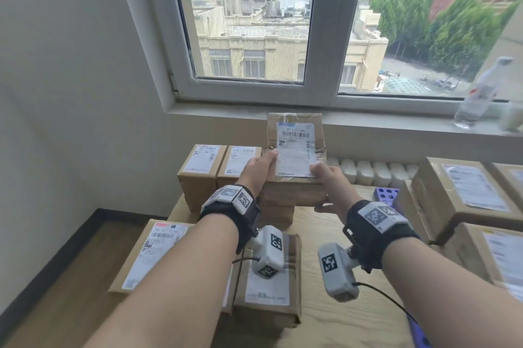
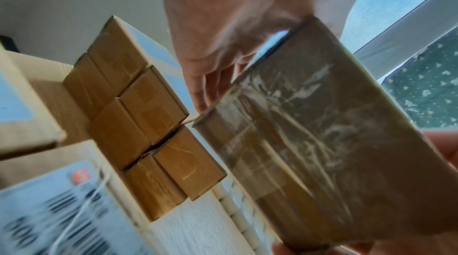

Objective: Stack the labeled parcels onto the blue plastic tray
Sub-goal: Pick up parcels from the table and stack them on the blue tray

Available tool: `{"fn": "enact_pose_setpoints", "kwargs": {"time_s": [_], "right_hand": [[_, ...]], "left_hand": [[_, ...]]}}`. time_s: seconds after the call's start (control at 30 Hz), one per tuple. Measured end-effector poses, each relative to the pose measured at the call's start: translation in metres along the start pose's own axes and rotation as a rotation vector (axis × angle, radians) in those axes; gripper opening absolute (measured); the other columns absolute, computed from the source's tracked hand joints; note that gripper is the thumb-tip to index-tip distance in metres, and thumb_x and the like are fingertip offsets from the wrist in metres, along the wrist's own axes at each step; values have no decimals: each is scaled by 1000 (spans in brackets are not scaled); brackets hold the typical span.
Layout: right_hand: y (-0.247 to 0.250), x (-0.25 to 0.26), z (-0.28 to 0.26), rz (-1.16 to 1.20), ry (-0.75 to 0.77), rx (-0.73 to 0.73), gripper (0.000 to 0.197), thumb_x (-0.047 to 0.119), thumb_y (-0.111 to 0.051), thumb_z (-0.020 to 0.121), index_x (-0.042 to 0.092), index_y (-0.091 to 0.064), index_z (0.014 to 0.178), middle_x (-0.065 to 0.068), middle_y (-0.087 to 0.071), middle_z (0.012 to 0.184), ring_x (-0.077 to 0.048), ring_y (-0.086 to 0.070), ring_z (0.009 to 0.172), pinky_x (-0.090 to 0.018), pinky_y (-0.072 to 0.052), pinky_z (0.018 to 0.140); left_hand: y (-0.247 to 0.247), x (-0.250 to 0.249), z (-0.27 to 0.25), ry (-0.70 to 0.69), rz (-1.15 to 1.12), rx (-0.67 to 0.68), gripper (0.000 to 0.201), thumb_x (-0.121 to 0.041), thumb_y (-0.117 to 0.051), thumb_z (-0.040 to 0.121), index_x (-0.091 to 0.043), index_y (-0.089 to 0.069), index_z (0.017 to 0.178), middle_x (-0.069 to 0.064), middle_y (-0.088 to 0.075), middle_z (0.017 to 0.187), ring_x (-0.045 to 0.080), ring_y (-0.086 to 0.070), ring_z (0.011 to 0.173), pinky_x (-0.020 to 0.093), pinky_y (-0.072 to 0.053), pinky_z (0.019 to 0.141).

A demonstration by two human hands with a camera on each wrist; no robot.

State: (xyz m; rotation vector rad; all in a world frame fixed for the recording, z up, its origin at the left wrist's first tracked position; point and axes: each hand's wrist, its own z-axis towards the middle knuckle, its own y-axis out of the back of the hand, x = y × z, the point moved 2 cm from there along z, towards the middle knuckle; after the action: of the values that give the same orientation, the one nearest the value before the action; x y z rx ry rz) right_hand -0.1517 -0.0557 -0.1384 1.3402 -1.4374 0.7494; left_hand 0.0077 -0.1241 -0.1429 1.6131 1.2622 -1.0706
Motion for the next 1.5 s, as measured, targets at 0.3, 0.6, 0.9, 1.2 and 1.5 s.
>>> {"fn": "enact_pose_setpoints", "kwargs": {"time_s": [0.3,0.6,0.9,1.2,1.5], "right_hand": [[5,-22,-87,50,37,-8,80,58,-56,59,13,-48,124,-7,-60,98,-20,-55,68,-39,-50,69],[27,-50,-160,72,61,-9,41,38,-51,92,18,-46,127,-2,-58,96,-18,-54,74,-41,-45,78],[81,-65,-207,26,62,-118,41,49,-53,91,26,-45,124,2,-57,117,-21,-53,113,-52,-40,102],[155,-64,-227,62,167,-238,40,39,-50,98,12,-51,127,-1,-65,101,-12,-64,85,-26,-48,63],[267,-88,-248,195,159,-331,35,36,-49,99,13,-50,125,7,-60,96,-2,-55,78,-20,-40,60]], "left_hand": [[-2,24,-68,-50,-62,96,90,-75,-63,52,-15,-64,119,9,-75,104,32,-70,99,49,-50,99],[-22,29,-134,-117,-178,166,81,-58,-66,60,-8,-61,123,15,-74,107,34,-71,100,44,-57,89],[-77,32,-157,-160,-218,283,102,-65,-73,49,-10,-54,132,15,-73,110,31,-73,95,36,-58,73],[-152,12,-174,-236,-217,371,100,-63,-74,50,-7,-55,130,15,-72,112,31,-71,99,44,-59,85],[-273,3,-202,-248,-228,451,91,-54,-75,57,3,-58,125,23,-69,114,38,-68,103,47,-56,91]]}}
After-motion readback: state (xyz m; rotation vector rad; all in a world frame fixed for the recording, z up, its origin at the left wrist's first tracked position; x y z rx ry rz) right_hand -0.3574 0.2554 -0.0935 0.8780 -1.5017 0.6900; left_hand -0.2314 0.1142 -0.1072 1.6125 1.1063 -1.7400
